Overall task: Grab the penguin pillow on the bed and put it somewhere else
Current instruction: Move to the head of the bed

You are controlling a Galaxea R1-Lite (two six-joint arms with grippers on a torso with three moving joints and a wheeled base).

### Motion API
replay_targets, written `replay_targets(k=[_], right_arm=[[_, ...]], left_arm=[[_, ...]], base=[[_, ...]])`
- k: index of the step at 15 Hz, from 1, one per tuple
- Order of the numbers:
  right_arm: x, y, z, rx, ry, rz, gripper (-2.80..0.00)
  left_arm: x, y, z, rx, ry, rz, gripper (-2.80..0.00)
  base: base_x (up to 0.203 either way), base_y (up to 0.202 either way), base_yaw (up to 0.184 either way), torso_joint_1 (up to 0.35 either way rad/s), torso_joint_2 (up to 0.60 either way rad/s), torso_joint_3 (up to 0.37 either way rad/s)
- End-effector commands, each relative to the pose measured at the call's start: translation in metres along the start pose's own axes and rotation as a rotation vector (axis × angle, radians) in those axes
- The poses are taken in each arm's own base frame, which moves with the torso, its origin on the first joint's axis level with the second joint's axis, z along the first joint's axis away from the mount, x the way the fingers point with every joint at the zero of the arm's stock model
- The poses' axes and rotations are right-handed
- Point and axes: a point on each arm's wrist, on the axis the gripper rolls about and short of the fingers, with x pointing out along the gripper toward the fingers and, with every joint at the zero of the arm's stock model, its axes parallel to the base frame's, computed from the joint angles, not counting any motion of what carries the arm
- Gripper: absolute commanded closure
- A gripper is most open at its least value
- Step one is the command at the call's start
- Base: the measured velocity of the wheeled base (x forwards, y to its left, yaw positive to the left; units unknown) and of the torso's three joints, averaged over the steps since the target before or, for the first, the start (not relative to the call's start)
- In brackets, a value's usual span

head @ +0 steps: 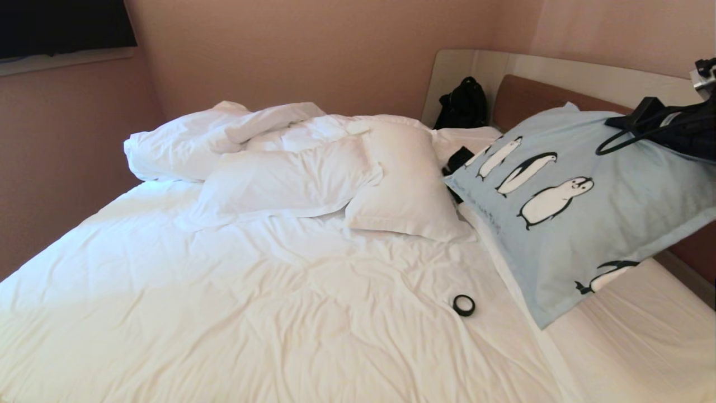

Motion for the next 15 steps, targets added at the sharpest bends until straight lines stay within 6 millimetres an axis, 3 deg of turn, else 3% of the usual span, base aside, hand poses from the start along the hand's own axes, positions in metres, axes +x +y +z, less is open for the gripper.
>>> replay_targets(k=[1,7,15], right_arm=[[0.007,-0.027,0.000,-0.005,-0.002,0.033,0.00],[0.023,-0.097,-0.007,-0.052,-0.076,0.049,0.00],[0.026,-0.138,-0.004,0.003,-0.060,0.057,0.00]], left_arm=[[0.000,0.000,0.000,0.000,0.001,0.000,0.00],[0.000,0.000,0.000,0.000,0.001,0.000,0.00],[0.000,0.000,0.000,0.000,0.001,0.000,0.00]], base=[[0.000,0.000,0.000,0.000,0.00,0.000],[0.000,0.000,0.000,0.000,0.00,0.000],[0.000,0.000,0.000,0.000,0.00,0.000]])
